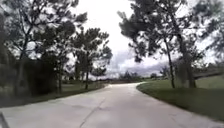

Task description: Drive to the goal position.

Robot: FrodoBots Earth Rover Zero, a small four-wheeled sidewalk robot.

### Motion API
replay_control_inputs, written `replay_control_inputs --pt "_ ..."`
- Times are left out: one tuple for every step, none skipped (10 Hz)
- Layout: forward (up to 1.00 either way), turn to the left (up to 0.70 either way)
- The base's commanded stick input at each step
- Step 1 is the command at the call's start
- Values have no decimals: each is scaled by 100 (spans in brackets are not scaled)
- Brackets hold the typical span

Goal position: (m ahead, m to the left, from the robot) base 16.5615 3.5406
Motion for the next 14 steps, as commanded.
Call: replay_control_inputs --pt "85 0" --pt "85 0" --pt "85 0" --pt "85 0" --pt "85 0" --pt "85 0" --pt "85 0" --pt "85 0" --pt "85 0" --pt "85 0" --pt "85 0" --pt "85 0" --pt "85 0" --pt "85 0"
